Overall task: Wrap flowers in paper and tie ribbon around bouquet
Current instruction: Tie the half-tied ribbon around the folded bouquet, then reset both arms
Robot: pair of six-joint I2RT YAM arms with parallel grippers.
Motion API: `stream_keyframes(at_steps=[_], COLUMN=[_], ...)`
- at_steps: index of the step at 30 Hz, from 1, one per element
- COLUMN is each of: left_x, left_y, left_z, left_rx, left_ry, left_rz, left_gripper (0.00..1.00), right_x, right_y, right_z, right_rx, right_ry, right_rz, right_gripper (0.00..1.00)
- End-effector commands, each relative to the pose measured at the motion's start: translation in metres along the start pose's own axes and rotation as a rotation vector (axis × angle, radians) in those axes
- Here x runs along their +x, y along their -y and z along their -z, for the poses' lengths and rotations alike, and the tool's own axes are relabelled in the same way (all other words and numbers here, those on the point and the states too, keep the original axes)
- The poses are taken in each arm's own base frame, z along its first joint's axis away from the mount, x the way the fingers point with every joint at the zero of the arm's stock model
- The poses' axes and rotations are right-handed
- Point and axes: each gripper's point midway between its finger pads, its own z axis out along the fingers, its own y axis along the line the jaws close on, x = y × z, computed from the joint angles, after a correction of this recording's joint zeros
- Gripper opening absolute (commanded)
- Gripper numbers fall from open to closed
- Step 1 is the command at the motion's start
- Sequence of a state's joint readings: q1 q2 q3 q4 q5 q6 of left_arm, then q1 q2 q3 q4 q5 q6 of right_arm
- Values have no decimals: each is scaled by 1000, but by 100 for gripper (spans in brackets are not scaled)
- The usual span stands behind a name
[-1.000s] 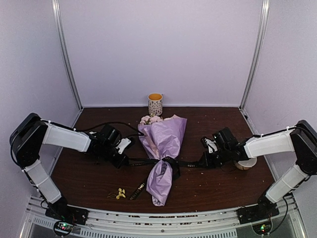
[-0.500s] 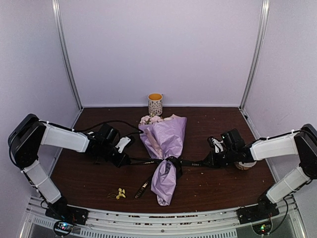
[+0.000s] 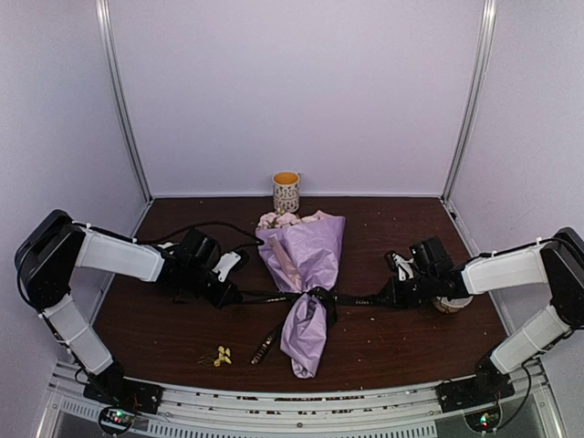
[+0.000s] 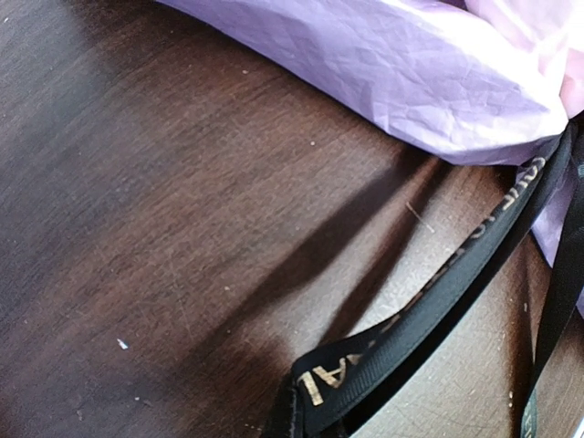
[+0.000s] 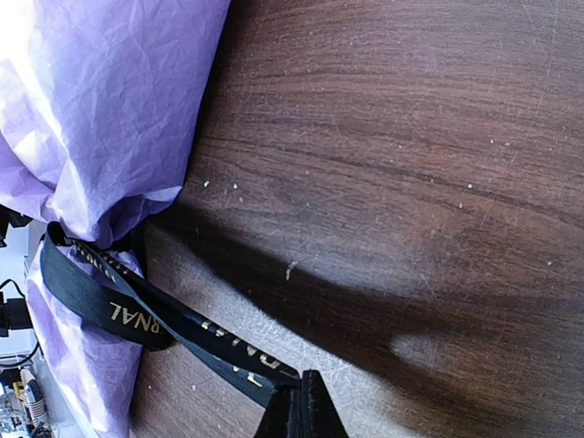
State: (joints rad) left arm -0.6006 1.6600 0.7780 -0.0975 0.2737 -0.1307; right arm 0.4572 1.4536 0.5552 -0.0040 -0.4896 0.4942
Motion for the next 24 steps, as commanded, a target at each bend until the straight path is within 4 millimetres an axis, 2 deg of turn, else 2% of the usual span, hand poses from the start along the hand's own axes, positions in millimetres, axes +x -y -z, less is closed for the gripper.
stream_keyframes(at_steps=[1,5,8,9,10,11,12,13,14,15,19,21,24], left_x=[39,36,20,10,0,-11,-21,-31,-40,-49,-86,-103,-129], left_y=[-44,-42,-21,-11,-2,9,18,27,35,42,57,58,49], left_z=[9,10,15,18,23,28,33,40,46,54,94,118,161], left_rx=[-162,-150,-64,-46,-34,-26,-23,-26,-26,-29,-31,-68,-186], left_ry=[-113,-104,-36,3,39,78,111,141,170,201,384,482,616], left_rz=[98,86,7,-30,-66,-108,-152,-195,-233,-259,-299,-315,-306], left_gripper=[0,0,0,8,32,61,93,97,98,98,98,98,98], right_x=[27,28,20,15,8,0,-10,-21,-32,-44,-82,-95,-113], right_y=[67,68,59,49,36,22,9,-3,-14,-26,-70,-86,-100], right_z=[7,8,8,8,10,14,20,28,39,50,101,126,162], right_rx=[260,263,234,202,152,109,66,30,1,-21,-94,-109,-87], right_ry=[-56,-57,-48,-42,-32,-7,26,68,117,165,315,376,491], right_rz=[-89,-86,-59,-39,-17,6,26,43,63,86,199,251,311], right_gripper=[0,0,0,7,21,34,48,63,92,99,100,100,100])
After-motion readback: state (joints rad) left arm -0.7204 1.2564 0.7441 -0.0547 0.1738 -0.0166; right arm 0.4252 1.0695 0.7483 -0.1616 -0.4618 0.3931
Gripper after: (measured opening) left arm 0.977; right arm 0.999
